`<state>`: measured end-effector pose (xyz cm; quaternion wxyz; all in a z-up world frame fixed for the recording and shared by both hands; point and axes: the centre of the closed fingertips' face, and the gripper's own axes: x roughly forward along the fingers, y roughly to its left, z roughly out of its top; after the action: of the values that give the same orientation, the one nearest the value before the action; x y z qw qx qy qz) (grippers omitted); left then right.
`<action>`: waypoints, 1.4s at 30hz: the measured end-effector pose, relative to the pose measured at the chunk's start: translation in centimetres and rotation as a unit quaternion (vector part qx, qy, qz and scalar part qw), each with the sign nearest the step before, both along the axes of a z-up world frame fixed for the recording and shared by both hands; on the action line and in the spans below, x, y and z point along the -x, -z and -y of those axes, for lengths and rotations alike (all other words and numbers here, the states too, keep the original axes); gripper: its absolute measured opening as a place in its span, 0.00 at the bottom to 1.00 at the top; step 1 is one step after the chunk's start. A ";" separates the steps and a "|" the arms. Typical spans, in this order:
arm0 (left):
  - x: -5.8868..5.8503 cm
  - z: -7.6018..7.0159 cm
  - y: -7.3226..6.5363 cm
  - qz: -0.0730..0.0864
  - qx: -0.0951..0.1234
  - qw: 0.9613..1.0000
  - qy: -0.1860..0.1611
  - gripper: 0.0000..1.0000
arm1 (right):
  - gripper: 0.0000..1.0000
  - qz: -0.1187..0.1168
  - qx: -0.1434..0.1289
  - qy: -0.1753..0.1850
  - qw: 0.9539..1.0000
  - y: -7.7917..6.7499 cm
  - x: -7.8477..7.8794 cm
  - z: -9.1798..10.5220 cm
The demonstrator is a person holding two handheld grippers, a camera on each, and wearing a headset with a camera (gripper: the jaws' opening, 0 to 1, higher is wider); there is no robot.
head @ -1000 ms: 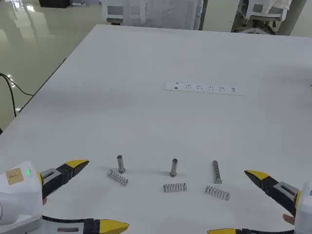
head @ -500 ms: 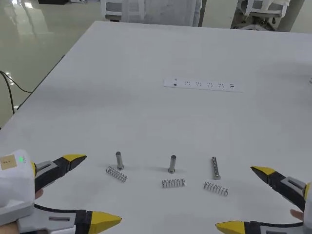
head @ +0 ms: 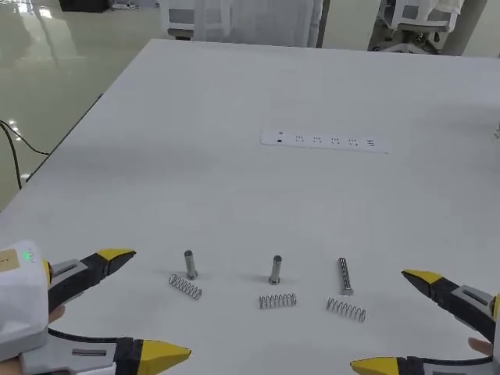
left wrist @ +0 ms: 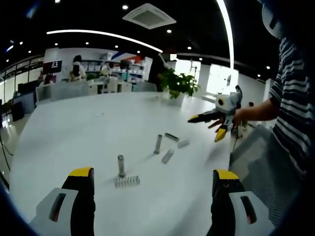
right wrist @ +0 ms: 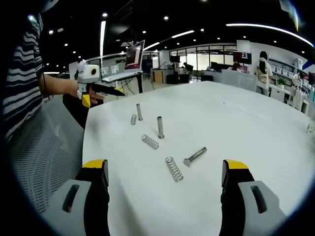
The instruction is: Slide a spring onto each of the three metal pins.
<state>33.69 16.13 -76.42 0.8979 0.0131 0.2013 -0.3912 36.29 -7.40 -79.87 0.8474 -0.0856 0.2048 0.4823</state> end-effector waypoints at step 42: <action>0.7 -0.2 -0.1 0.000 0.001 1.000 0.000 0.97 | 0.99 0.003 0.000 0.008 1.000 -0.3 0.4 0.0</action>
<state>33.00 16.35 -76.33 0.8978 0.0127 0.2009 -0.3918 35.90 -7.36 -79.61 0.8519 -0.0857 0.2028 0.4751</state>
